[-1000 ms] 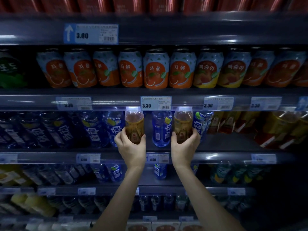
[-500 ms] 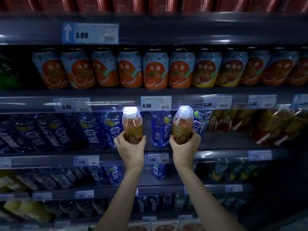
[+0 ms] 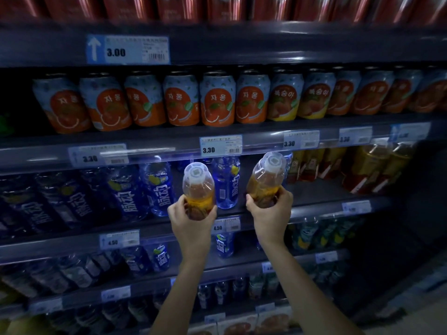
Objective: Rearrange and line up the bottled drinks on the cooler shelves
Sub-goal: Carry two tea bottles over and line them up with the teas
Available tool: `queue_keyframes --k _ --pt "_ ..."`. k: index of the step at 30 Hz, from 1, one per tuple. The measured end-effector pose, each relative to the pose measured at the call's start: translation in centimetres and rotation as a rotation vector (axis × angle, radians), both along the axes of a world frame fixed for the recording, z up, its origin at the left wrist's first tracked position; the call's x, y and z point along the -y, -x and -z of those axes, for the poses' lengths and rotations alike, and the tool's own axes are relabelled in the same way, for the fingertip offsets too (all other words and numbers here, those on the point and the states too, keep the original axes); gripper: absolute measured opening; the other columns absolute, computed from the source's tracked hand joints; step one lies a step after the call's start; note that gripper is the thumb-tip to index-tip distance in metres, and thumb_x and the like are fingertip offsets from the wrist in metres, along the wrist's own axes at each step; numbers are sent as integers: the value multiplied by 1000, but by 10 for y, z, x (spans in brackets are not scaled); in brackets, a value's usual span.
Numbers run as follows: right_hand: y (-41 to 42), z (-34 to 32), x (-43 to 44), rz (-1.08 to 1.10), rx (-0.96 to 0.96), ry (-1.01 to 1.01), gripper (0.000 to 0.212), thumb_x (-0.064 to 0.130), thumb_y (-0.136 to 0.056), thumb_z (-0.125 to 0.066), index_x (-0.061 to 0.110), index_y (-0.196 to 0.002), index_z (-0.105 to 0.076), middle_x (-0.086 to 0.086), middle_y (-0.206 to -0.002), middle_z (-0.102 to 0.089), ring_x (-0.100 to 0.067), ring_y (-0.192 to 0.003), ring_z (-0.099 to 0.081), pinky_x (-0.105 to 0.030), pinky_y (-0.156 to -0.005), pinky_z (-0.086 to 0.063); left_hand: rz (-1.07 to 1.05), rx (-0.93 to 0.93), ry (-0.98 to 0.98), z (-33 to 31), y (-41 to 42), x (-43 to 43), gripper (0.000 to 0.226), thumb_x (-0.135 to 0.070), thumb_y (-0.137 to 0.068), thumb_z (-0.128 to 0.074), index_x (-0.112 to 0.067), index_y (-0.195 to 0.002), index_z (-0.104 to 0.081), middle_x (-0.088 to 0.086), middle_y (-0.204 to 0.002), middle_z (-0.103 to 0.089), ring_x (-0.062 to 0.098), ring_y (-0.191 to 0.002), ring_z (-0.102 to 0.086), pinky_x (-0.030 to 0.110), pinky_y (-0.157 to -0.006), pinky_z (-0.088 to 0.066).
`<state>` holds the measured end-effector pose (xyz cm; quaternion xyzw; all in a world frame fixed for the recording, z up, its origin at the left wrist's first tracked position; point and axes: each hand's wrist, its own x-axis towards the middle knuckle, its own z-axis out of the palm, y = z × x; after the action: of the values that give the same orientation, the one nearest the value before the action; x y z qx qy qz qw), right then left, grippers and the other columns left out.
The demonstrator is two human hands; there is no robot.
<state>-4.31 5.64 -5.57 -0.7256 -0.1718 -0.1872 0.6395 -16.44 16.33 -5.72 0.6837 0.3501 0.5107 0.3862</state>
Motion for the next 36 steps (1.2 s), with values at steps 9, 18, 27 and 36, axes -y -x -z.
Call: queue_keyframes --k 9,18,27,36 --pt "-8 6 45 -68 14 59 55 41 -70 -80 27 -112 -49 10 -105 -42 -2 -97 -51 -14 -82 -44 105 23 -49 -2 -18 53 70 -20 -61 -91 -11 -120 -55 2 -110 -46 16 -99 -54 22 -81 -48" --pt "-66 5 110 -32 6 95 56 52 -65 -75 45 -108 -39 23 -99 -37 2 -96 -50 -13 -76 -45 122 -38 -47 5 -79 115 70 -18 -61 -90 -8 -121 -56 4 -109 -48 7 -95 -49 3 -77 -39" --pt "-153 1 157 -120 -10 156 62 32 -68 -85 18 -118 -52 5 -105 -44 4 -91 -42 2 -76 -34 58 -48 -26 -1 -155 171 66 -25 -63 -89 -13 -120 -56 -4 -105 -42 11 -95 -52 18 -79 -46" --pt "-204 -4 163 -145 3 206 68 29 -65 -87 8 -121 -54 4 -108 -44 -15 -104 -50 -16 -81 -38 -20 -19 2 -17 -208 196 67 -28 -64 -88 -12 -121 -57 -6 -106 -42 15 -97 -55 31 -82 -54"
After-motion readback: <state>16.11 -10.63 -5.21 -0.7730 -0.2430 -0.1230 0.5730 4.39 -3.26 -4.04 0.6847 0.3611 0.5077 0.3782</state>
